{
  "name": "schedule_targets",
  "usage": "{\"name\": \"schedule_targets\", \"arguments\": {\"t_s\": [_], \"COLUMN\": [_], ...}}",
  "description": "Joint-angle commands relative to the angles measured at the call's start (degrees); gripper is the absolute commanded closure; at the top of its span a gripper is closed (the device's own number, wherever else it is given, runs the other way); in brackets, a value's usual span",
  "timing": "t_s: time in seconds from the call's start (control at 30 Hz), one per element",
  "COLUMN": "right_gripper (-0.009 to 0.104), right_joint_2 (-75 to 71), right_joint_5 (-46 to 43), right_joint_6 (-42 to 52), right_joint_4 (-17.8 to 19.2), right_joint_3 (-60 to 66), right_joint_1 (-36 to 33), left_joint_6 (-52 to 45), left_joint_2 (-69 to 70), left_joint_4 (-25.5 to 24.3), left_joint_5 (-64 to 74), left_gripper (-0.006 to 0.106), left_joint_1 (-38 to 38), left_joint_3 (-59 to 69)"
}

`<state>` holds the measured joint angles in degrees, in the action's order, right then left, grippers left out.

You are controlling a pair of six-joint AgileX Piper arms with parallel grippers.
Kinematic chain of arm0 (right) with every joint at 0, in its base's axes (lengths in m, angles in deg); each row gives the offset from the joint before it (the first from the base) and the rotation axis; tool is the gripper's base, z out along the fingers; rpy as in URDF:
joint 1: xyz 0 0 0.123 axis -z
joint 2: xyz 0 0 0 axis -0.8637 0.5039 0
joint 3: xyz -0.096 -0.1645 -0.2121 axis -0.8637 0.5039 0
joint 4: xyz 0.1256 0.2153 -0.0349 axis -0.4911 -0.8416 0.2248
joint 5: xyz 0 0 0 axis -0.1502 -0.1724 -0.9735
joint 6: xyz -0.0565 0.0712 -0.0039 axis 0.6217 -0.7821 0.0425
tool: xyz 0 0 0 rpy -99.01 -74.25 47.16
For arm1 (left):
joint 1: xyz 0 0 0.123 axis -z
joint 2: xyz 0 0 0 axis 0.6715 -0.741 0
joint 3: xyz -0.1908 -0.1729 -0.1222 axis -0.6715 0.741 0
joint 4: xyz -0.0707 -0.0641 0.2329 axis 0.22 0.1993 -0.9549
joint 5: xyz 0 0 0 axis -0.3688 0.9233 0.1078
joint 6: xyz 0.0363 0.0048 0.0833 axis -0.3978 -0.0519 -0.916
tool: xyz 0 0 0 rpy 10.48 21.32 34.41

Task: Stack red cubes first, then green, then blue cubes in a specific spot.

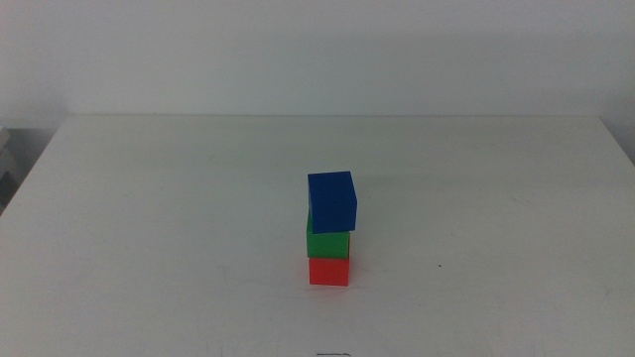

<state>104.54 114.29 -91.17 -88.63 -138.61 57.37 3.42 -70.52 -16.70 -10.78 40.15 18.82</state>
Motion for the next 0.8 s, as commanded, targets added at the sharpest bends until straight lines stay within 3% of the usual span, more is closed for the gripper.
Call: {"name": "schedule_targets", "arguments": {"t_s": [0.0, 0.3, 0.53, 0.77], "right_gripper": [0.031, 0.031, 0.031, 0.031], "right_joint_2": [-0.48, -3.17, -15.12, -30.57], "right_joint_5": [-4.20, -5.73, -21.63, -34.58], "right_joint_6": [0.70, 0.70, 0.70, 0.70], "right_joint_4": [0.48, 0.78, 7.45, 7.62], "right_joint_3": [-0.85, 4.34, 20.54, 41.14], "right_joint_1": [0.35, 0.40, 0.40, 0.40], "left_joint_6": [0.47, 0.47, 0.47, 0.47], "left_joint_2": [0.05, 0.56, 8.03, 20.58], "left_joint_4": [0.66, 0.66, 0.66, 0.66], "left_joint_5": [-4.82, -4.99, -12.92, -14.15], "left_gripper": [0.007, 0.007, 0.007, 0.007], "left_joint_1": [-0.08, -0.08, -0.08, -0.08], "left_joint_3": [-1.52, -1.18, 8.48, 24.55]}}
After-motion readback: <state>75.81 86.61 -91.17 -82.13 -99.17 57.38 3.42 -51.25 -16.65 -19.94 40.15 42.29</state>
